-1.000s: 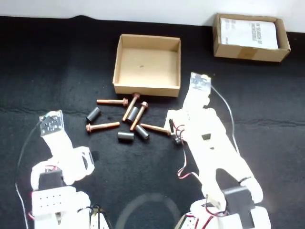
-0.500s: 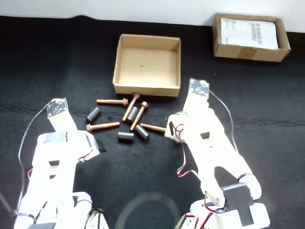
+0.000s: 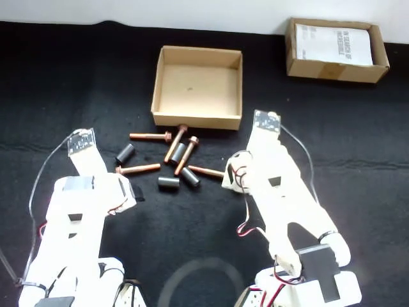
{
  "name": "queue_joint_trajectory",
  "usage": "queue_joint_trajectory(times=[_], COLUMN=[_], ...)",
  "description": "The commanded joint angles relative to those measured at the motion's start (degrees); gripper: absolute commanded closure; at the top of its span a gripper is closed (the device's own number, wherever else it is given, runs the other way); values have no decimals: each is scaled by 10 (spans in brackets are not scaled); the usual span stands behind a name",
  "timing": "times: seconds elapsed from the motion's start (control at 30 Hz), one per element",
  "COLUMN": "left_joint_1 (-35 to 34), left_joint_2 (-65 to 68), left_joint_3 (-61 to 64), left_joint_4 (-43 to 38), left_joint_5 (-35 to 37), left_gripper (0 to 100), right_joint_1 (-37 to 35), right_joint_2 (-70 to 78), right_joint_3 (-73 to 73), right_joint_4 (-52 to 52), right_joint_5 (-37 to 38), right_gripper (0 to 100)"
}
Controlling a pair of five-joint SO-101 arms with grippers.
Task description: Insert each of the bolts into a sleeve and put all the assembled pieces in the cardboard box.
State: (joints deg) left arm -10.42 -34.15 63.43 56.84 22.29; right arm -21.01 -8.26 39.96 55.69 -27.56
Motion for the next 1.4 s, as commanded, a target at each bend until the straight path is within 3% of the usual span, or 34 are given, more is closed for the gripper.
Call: queue_joint_trajectory(times=[0.0,0.47,0.9,1.0,1.1,1.37], left_joint_1=[7,4,3,3,3,-15], left_joint_2=[0,1,1,1,1,0], left_joint_3=[-13,30,59,60,60,63], left_joint_4=[-18,-59,-105,-105,-105,-105], left_joint_5=[0,-47,-48,-48,-48,-47], left_gripper=[723,723,726,726,726,724], right_joint_1=[4,5,4,5,11,71], right_joint_2=[0,1,1,1,0,-7], right_joint_3=[0,45,124,125,127,124], right_joint_4=[-21,-116,-217,-218,-218,-214], right_joint_5=[-4,-4,-4,-3,-1,-1], right_gripper=[771,771,773,844,987,992])
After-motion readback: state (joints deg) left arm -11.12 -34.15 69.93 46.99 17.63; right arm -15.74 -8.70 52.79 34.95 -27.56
